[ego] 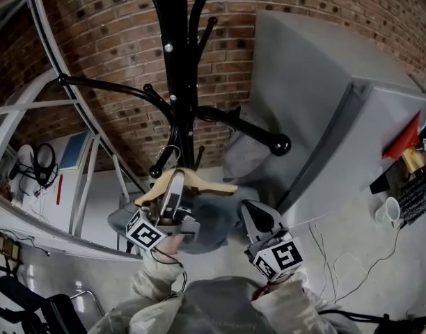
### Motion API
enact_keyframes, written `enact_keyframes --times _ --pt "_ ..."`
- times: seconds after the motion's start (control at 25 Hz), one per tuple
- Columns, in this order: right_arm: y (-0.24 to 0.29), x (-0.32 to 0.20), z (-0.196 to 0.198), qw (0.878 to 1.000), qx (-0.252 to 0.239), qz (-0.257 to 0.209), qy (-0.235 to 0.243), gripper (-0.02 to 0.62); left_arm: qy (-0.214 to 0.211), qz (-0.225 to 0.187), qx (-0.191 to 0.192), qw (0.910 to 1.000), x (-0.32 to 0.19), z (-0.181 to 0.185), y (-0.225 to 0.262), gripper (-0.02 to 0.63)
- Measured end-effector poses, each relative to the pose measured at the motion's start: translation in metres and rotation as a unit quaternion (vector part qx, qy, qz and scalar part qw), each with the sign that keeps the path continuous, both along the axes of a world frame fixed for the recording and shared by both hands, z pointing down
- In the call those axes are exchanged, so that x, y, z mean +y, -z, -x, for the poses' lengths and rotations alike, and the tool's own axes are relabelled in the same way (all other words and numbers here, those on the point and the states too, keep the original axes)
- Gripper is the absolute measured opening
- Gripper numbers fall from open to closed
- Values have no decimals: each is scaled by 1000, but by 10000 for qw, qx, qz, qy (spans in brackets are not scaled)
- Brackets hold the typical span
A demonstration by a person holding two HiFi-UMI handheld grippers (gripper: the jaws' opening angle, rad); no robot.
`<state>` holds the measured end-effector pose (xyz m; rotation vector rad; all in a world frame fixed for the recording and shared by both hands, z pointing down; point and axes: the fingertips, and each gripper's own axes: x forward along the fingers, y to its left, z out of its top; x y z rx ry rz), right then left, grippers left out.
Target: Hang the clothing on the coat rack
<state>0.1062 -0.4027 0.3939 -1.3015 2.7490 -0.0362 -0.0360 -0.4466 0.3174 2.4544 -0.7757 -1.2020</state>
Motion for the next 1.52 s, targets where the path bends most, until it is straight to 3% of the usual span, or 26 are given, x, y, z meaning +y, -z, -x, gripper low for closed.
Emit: enact_keyframes --times 0.52,0.92,1.2,1.52 --pt "-9 2 -9 9999 8 116 71 21 4 -45 180 9998 -4 -2 -4 103" --pt "-16 18 -22 9995 -15 266 187 21 162 207 346 9991 2 -2 -16 133" --pt "-34 38 -23 9978 -73 533 380 21 447 704 -21 9965 32 -11 -48 132" --pt "-49 82 10 9951 -127 668 719 21 835 896 -1040 9870 95 -7 -78 132"
